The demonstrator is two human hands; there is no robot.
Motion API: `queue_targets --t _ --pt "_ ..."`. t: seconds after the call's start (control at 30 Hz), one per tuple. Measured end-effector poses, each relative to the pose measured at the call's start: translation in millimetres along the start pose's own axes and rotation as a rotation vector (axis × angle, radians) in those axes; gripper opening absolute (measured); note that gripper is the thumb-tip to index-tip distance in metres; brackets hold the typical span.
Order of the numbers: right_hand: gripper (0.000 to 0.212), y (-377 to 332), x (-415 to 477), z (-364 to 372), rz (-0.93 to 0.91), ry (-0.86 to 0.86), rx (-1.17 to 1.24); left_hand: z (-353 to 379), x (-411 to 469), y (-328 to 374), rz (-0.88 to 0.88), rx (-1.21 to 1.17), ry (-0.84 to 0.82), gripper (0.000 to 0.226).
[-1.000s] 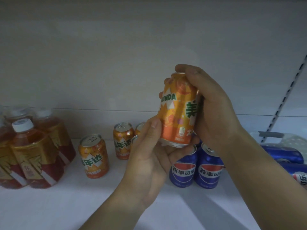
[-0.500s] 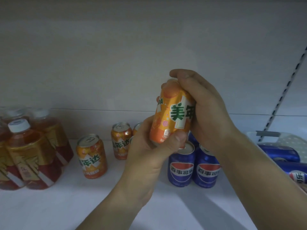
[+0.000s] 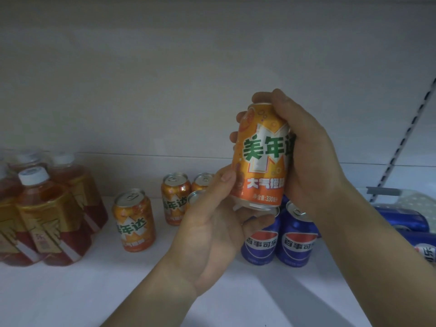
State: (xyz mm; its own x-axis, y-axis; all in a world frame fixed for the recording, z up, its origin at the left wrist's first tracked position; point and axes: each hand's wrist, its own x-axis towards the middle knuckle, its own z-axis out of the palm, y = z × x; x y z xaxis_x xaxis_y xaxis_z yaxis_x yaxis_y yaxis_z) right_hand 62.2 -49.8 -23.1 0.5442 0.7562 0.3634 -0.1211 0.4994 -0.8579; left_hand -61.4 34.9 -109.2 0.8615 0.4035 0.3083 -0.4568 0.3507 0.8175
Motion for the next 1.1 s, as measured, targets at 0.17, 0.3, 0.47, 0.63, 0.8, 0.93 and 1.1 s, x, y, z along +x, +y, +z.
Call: queue_targets --t 0.17,0.3,0.47,0.63,0.8,0.93,1.1 --pt "0.046 -0.6 -1.2 0.1 0.011 0.014 0.004 8.1 -4.7 -5.6 -0.089 -0.204 0.028 0.048" --pt "0.043 -0.1 1.1 0.1 -0.008 -0.009 -0.032 15.0 0.1 -3.6 -0.056 -0.189 0.049 0.038" --pt "0.045 1.3 3.0 -2.0 0.009 -0.018 -0.043 17.3 -1.8 -0.1 -0.071 -0.22 0.081 0.041" --pt "0.049 -1.1 0.7 -2.0 0.029 -0.049 -0.014 17.1 -1.0 -2.2 -0.09 -0.213 0.066 0.049" --pt "0.049 -0.5 1.0 -4.2 0.006 -0.04 -0.033 14.7 -0.5 -5.5 -0.079 -0.224 0.064 0.055" --pt "0.04 0.4 2.8 -5.8 -0.032 -0.027 -0.004 22.6 2.1 -6.0 0.054 0.011 0.104 0.064" --pt "0.038 4.5 5.5 -6.0 -0.062 -0.009 -0.074 36.5 -1.7 -18.8 0.365 0.482 0.306 0.066"
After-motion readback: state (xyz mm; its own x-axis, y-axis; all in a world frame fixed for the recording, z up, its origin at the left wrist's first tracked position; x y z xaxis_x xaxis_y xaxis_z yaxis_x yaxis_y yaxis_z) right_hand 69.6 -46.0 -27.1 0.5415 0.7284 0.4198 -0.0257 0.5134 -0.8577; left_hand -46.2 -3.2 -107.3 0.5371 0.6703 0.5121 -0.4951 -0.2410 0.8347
